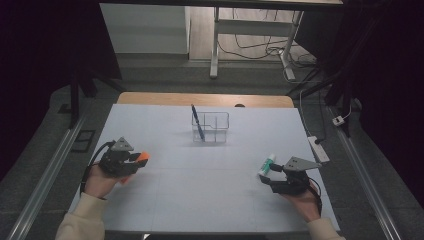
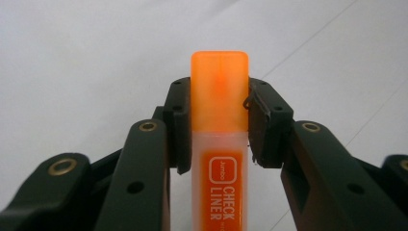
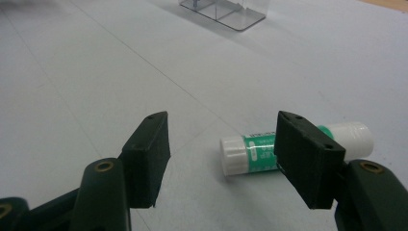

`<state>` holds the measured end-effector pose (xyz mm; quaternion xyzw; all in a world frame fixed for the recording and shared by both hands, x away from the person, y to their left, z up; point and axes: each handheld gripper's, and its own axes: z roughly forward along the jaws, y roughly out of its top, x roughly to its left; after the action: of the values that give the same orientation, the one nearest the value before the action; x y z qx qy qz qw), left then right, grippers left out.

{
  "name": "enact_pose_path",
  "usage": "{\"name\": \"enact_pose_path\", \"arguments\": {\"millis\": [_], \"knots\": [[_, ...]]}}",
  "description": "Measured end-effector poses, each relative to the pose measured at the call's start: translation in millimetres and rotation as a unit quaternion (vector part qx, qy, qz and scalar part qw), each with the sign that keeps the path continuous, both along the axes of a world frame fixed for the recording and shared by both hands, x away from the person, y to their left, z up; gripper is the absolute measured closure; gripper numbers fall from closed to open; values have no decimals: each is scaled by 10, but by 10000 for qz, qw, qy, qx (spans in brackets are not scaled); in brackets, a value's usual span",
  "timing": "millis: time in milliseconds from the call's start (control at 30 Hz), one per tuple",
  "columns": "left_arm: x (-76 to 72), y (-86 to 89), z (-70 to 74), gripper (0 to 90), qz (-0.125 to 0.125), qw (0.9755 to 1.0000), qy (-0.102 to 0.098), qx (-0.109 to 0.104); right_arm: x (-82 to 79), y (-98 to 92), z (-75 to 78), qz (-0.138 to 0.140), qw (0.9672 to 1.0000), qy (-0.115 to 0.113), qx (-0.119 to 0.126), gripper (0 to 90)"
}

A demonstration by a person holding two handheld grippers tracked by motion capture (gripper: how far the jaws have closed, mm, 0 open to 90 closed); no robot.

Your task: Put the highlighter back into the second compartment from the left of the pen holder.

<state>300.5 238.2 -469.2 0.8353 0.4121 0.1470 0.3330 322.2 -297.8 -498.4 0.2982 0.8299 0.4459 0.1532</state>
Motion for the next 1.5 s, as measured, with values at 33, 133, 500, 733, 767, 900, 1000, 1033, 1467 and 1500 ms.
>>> {"name": "enact_pose_path", "arguments": {"millis": [33,133,500,733,767,900,1000,1033,1467,1500], "knots": [[-5,2,13,650,-1,10000,-29,-37,4,-2,-1,3,10000,2,-5,364],[-23,22,54,649,49,9997,-138,-177,6,-5,-1,27,10000,-19,10,359],[-63,-30,109,649,14,9980,-431,-456,-10,22,-34,130,9998,-17,-132,349],[-45,-15,119,649,72,9962,-535,-685,-1,15,-36,135,9998,-20,-129,349],[-39,-13,123,649,65,9958,-542,-731,0,15,-37,134,9998,-16,-130,349],[13,-37,134,648,53,9936,-535,-994,2,22,-45,127,9998,4,-152,347],[39,-78,142,648,-10,9931,-548,-1035,0,27,-47,127,9998,0,-160,347],[45,-90,142,648,-27,9930,-542,-1046,-1,26,-46,124,9998,1,-162,347],[171,-248,227,648,-169,9897,-711,-1232,3,38,-69,77,9998,45,-204,344],[184,-262,236,648,-172,9894,-725,-1244,3,37,-67,75,9997,46,-220,345]]}}
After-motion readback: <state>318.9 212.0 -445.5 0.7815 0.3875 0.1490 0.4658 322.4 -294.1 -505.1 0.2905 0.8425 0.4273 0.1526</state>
